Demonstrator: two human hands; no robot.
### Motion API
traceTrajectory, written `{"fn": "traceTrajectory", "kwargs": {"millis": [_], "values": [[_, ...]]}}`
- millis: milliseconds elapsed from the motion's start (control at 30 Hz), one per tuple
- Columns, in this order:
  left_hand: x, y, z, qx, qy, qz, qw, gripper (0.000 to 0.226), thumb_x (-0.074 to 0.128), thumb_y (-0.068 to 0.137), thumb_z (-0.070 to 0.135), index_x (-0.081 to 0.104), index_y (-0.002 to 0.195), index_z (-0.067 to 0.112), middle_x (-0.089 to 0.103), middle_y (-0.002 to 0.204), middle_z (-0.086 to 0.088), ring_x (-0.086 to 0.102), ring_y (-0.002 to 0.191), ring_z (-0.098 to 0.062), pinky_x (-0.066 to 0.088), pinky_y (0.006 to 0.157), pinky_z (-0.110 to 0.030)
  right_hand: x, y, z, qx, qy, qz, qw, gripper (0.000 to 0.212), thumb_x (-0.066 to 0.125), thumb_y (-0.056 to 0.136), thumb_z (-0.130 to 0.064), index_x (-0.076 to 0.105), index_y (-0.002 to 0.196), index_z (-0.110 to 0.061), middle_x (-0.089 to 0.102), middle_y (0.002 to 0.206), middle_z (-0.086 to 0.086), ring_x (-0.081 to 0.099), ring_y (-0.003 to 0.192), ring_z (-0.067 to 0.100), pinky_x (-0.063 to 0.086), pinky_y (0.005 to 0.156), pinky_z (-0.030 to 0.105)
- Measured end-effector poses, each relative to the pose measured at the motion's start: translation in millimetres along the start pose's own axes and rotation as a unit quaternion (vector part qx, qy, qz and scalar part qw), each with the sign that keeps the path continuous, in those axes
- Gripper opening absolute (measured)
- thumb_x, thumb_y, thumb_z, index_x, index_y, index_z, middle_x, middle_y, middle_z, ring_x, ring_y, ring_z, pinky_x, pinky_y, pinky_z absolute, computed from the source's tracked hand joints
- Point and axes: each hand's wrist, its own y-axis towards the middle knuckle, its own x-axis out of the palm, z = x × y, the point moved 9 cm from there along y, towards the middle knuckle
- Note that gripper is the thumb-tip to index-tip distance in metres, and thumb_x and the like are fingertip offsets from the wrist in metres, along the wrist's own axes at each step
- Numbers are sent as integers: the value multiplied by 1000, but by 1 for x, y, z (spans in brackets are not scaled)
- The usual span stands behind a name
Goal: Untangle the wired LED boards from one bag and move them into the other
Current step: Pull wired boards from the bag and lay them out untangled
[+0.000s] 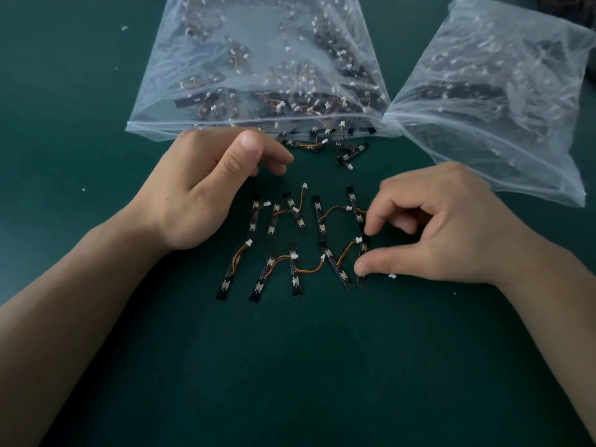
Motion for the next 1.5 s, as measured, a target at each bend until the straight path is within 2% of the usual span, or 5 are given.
{"fn": "traceTrajectory", "kwargs": {"millis": [233,467,633,1133,1500], "values": [[-1,0,0,-2,8,2,1000,53,24,110,47,73,118,28,75,106,13,66,97,-17,50,88,-34,5,1,-6,-26,22,-20,999,30,88,69,-60,77,79,-34,53,64,-8,53,58,18,43,56,38],[-2,0,2,-3,15,3,1000,54,25,110,46,74,118,26,76,105,12,66,98,-14,50,89,-35,13,1,-24,-74,-26,-15,997,22,84,84,-38,79,103,-28,46,66,-14,48,59,10,39,70,28],[-2,-1,1,-3,13,4,1000,53,25,111,46,74,117,27,75,106,15,67,99,-10,50,89,-34,24,2,-31,-83,-72,-33,993,2,79,86,-29,81,85,-28,42,65,-18,46,59,5,39,70,30],[-1,0,2,3,15,2,1000,57,24,110,45,75,117,21,76,106,13,67,102,-8,49,90,-30,19,0,-29,-74,-95,-55,991,42,85,77,-45,51,57,-29,40,58,-19,44,55,7,40,68,32],[-1,-1,1,2,13,1,1000,57,24,110,46,75,117,22,76,106,13,67,102,-7,47,89,-24,16,-2,-29,-83,-111,-60,989,21,83,79,-47,74,75,-29,44,60,-14,46,57,7,38,69,29]]}}
